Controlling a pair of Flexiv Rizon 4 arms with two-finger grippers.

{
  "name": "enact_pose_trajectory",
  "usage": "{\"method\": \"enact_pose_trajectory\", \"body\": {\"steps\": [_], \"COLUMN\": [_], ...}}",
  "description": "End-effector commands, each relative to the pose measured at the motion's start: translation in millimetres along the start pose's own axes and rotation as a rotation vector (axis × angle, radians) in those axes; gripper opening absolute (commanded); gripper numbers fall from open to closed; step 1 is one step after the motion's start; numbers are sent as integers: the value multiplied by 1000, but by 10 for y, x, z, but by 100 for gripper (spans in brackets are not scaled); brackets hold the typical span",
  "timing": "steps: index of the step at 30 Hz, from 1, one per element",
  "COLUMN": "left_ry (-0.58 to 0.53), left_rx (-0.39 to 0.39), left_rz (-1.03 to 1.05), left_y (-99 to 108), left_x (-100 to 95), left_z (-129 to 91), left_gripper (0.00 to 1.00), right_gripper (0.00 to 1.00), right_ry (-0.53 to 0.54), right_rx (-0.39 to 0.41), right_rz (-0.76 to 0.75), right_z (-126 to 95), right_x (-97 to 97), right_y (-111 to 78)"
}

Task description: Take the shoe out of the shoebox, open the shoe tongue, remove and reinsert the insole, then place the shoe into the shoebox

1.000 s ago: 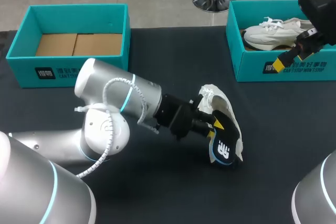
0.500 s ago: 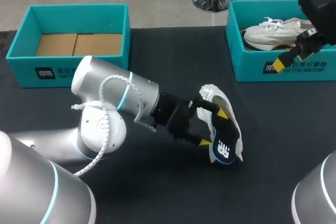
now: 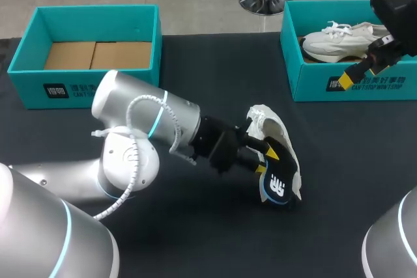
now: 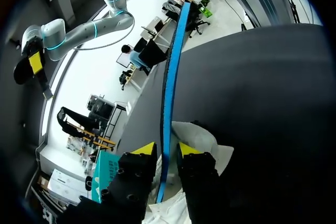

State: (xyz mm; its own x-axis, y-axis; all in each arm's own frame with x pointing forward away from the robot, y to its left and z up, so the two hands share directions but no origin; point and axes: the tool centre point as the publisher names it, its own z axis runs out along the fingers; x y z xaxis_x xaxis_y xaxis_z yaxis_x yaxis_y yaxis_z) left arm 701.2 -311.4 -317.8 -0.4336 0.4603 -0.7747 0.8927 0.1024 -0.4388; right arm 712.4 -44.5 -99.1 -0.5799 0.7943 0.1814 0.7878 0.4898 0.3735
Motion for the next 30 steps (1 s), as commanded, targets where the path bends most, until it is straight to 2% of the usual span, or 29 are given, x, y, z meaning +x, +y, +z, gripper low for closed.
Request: {"method": "enact_pose_trajectory", "body": {"steps": [1, 15, 26, 28, 30], "left_ry": [9, 0, 25, 22, 15], "left_rx": [-12, -31, -84, -82, -76], "left_rz": [1, 15, 57, 57, 56], "left_y": [58, 300, 498, 494, 468], "left_x": [-14, -64, -50, -70, -83], "left_z": [70, 100, 149, 126, 85], "left_gripper": [0, 0, 0, 25, 43], "right_gripper": [100, 100, 100, 100, 100], "right_ry": [0, 0, 0, 0, 0], "right_rx": [7, 7, 7, 7, 7], "right_rz": [1, 1, 1, 1, 1], "right_z": [9, 9, 9, 9, 9], "right_x": [-4, -4, -4, -4, -4], "right_y": [32, 32, 32, 32, 32]}}
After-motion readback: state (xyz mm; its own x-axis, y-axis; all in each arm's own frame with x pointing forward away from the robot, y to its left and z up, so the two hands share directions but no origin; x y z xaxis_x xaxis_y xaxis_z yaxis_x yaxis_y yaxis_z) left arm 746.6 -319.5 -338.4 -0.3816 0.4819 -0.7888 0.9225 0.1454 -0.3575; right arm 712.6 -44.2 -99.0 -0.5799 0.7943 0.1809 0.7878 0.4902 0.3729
